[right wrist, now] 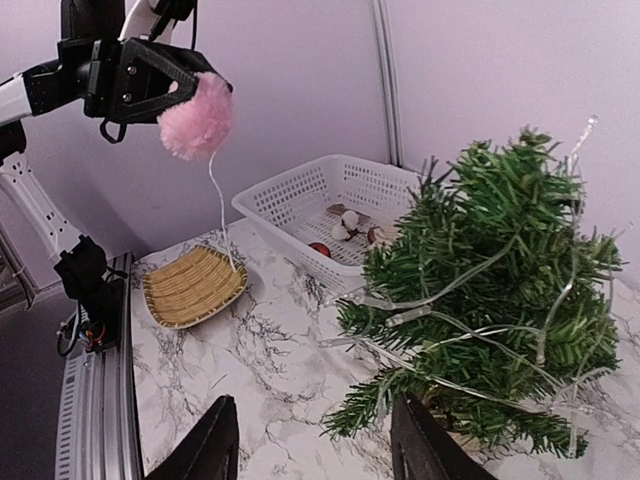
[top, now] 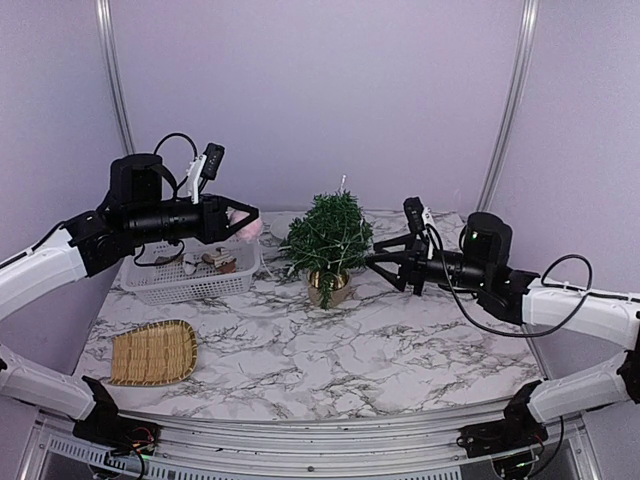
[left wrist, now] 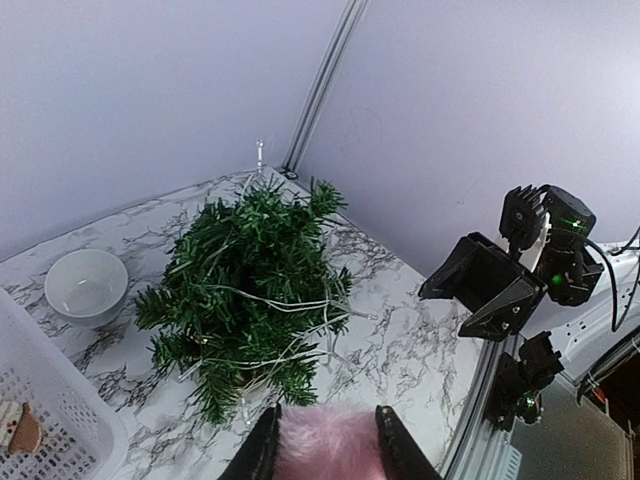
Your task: Decorate the small christmas tree
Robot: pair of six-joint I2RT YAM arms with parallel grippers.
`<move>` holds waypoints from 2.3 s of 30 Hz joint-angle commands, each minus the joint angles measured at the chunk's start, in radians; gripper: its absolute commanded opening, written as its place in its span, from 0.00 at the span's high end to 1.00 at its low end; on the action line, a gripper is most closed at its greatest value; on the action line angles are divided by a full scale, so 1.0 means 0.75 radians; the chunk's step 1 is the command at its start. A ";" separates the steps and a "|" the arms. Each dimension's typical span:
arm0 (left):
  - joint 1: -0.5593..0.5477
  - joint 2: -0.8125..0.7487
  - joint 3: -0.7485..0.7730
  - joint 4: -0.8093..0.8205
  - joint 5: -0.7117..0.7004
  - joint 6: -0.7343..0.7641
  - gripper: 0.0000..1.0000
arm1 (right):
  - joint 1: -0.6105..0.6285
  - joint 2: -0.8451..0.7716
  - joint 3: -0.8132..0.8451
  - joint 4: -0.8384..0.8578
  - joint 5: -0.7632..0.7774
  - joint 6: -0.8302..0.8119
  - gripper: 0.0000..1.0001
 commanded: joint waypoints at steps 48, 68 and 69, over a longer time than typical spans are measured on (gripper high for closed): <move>-0.319 0.213 0.049 0.410 -0.093 -0.060 0.74 | 0.414 0.190 -0.001 0.283 0.399 -0.188 1.00; -0.274 0.211 -0.189 0.518 -0.306 -0.029 0.75 | 0.409 0.232 -0.002 0.128 0.678 -0.097 1.00; -0.276 0.214 -0.207 0.535 -0.304 -0.033 0.76 | 0.409 0.235 -0.009 0.126 0.681 -0.091 1.00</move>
